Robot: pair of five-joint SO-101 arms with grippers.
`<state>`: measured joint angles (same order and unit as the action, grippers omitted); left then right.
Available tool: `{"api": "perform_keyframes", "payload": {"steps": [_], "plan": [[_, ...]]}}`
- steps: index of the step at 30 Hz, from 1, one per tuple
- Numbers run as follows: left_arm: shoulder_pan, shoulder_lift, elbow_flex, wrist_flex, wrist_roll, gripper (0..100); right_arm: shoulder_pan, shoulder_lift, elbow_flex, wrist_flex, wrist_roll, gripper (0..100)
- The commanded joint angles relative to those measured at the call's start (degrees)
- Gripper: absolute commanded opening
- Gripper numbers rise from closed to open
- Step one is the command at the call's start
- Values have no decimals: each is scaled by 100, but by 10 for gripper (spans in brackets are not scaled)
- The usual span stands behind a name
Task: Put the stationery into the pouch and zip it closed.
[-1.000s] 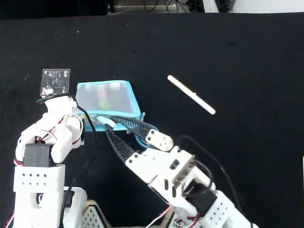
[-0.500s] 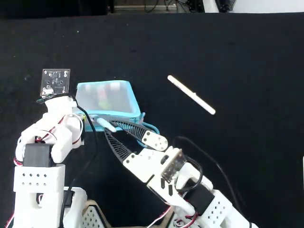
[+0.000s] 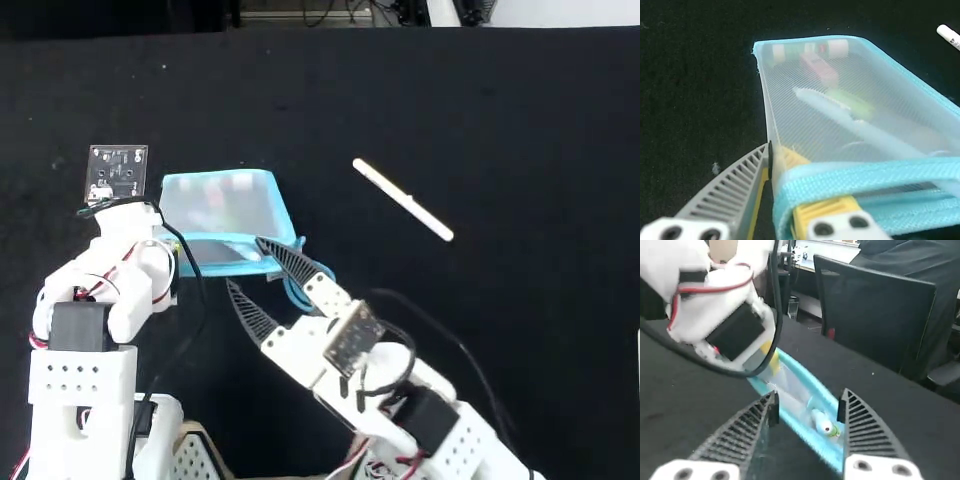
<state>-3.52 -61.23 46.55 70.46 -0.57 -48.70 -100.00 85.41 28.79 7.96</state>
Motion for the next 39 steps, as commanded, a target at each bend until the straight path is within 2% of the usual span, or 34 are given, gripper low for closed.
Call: {"api": "perform_keyframes", "payload": {"steps": [1, 5, 7, 9, 16, 18, 24, 28, 31, 34, 37, 39], "plan": [[22, -9, -48, -35, -35, 30, 519, -75, -875, 642, -44, 174], [22, -9, -48, -35, -35, 30, 1626, -75, -1358, 1275, -53, 173], [22, -9, -48, -44, -35, 30, 1899, -22, -1464, 1565, -53, 173], [22, -9, -48, -44, -35, 30, 1785, -22, -1464, 1688, -53, 173], [22, -9, -57, -44, -35, 30, 519, -13, -1270, 1723, 0, 173], [13, -9, -66, -44, -35, 30, 475, -13, -1042, 1503, 0, 168], [-224, -9, -101, -44, -26, 30, 448, -13, -374, 738, 0, 55], [-224, -9, -101, -44, -26, 30, 484, -13, -505, 747, 0, 79], [-233, -9, -101, -44, 0, 30, 1002, -13, -1121, 1327, 0, 97], [-233, -9, -101, -44, 9, 30, 2013, 119, -1789, 2013, -9, 109], [-233, -9, -75, -176, 18, 30, 2796, 655, -2035, 2013, -9, 109], [-233, -9, -57, -202, 18, 30, 3042, 1279, -2035, 1688, -18, 109]]}}
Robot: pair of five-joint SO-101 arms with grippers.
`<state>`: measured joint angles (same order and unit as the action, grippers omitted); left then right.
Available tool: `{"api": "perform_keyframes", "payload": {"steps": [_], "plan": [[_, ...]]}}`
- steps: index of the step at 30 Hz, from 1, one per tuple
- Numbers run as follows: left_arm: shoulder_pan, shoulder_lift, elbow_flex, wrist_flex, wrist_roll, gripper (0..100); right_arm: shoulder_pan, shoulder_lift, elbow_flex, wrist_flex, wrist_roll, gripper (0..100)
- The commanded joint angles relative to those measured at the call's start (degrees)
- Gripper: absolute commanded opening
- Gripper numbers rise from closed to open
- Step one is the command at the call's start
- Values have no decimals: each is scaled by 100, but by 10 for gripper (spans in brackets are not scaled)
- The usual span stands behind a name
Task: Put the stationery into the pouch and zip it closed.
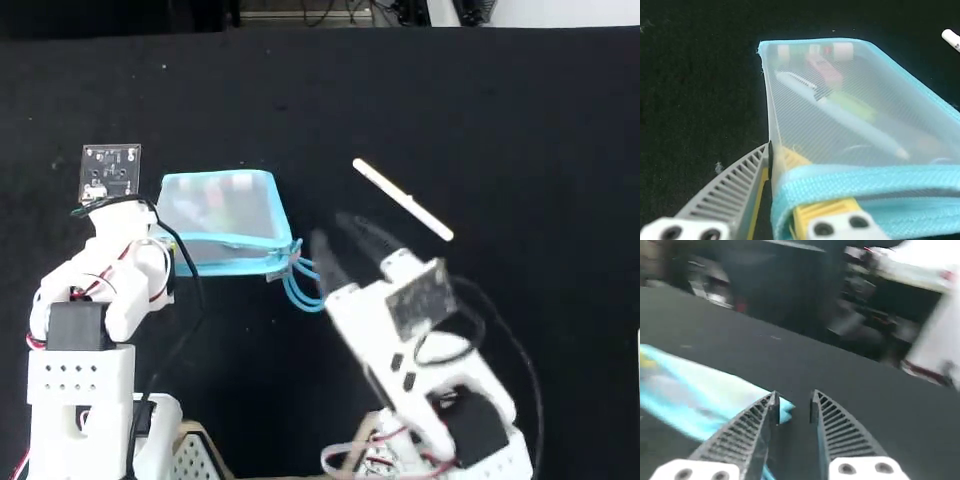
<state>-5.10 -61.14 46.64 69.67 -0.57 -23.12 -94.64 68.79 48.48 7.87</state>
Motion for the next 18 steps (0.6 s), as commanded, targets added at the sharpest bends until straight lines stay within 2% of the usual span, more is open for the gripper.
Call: {"api": "perform_keyframes", "payload": {"steps": [1, 9, 15, 18], "plan": [[-75, -18, -66, -123, 18, 30, 563, 1130, -382, -475, -9, 109], [-75, -18, -57, -114, 0, 30, 1547, 4585, -1780, -826, -26, 112], [-75, -18, -57, -88, -18, 30, 2004, 7020, -3011, -835, 9, 253], [-75, -18, -57, -88, -18, 30, 2048, 8119, -3653, -835, 9, 261]]}}
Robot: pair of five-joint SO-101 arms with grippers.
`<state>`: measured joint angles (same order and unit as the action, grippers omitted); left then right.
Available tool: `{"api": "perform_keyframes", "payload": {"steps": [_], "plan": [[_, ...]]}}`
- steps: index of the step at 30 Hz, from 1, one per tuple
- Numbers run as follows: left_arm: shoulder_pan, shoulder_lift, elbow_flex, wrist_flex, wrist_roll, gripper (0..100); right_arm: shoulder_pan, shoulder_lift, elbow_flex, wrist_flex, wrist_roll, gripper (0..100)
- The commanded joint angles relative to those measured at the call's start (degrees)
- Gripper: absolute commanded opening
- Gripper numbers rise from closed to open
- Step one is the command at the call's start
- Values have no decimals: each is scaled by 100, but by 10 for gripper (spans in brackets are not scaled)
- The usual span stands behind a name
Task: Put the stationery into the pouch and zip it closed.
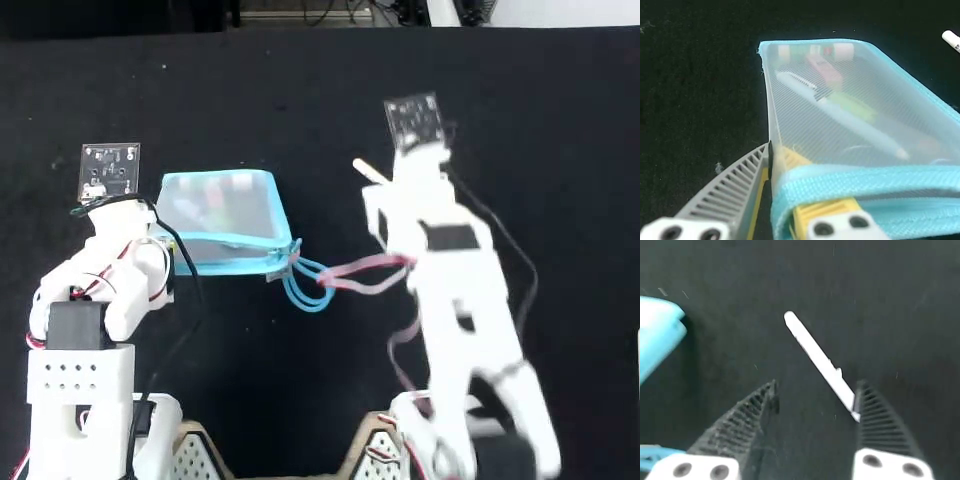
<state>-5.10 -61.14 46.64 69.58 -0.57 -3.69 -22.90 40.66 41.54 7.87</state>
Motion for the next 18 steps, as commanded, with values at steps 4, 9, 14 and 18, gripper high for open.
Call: {"api": "perform_keyframes", "payload": {"steps": [4, 9, 14, 18], "plan": [[-75, -18, -57, -70, -26, 30, 105, 2193, -1560, -325, 18, 261], [-75, -18, 13, -105, -26, 30, 141, 3389, -2088, -844, 18, 261], [-66, -18, 22, -114, -26, 30, 325, 4084, -2431, -1354, 167, 261], [-66, -18, 31, -114, -26, 30, 334, 4479, -2536, -1714, 949, 261]]}}
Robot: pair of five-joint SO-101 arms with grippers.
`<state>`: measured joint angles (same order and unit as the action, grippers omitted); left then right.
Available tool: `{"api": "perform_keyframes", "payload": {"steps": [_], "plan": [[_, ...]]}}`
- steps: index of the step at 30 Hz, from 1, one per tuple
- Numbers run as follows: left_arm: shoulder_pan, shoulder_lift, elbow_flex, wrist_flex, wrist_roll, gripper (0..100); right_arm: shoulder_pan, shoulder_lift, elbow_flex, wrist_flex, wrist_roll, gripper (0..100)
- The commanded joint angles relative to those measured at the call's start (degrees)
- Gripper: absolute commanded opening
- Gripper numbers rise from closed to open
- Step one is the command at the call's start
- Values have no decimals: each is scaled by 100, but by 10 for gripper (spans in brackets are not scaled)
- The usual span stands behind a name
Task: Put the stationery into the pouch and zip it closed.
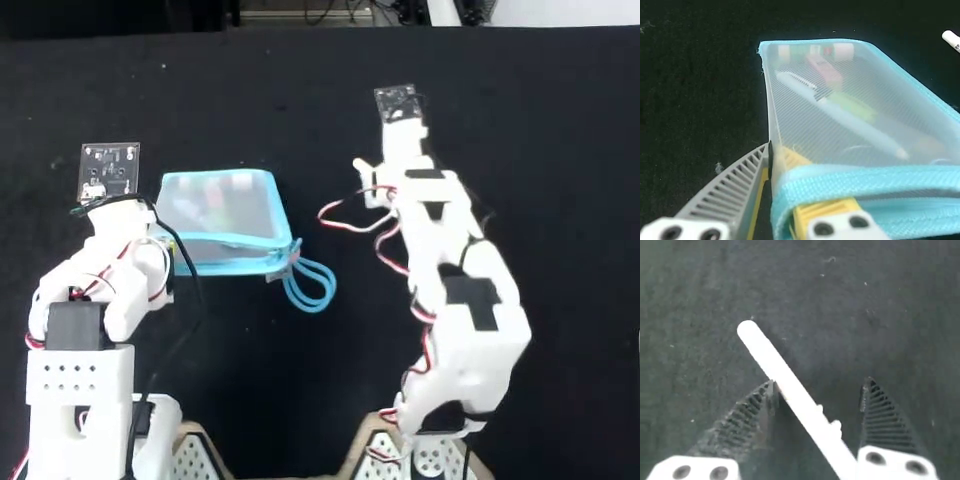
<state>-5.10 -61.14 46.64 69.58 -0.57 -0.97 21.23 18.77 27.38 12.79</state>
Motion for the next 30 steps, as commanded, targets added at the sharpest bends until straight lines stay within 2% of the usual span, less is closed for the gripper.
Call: {"api": "perform_keyframes", "payload": {"steps": [1, 5, 9, 11, 12, 15, 20, 26, 30], "plan": [[-66, -18, 31, -114, -26, 30, 44, 154, -347, -334, 580, 261], [-66, -18, 31, -105, -26, 30, -105, 347, -347, -308, 923, 217], [-66, -18, 31, -105, -26, 30, -88, 347, -347, -290, 1398, 4], [-66, -18, 40, -105, -26, 30, -70, 277, -338, -123, 1380, 28], [-66, -18, 40, -105, -26, 30, -70, 163, -347, 62, 1354, 10], [-66, -18, 40, -105, -26, 30, -70, -470, -330, 923, 1152, 10], [-66, -18, 31, -105, -26, 30, -97, -1147, -277, 2066, 281, 11], [-66, -18, 31, -105, -26, 30, -105, -760, -462, 2295, -18, 12], [-66, -18, 31, -105, -26, 30, -105, -224, -1481, 3745, -413, 21]]}}
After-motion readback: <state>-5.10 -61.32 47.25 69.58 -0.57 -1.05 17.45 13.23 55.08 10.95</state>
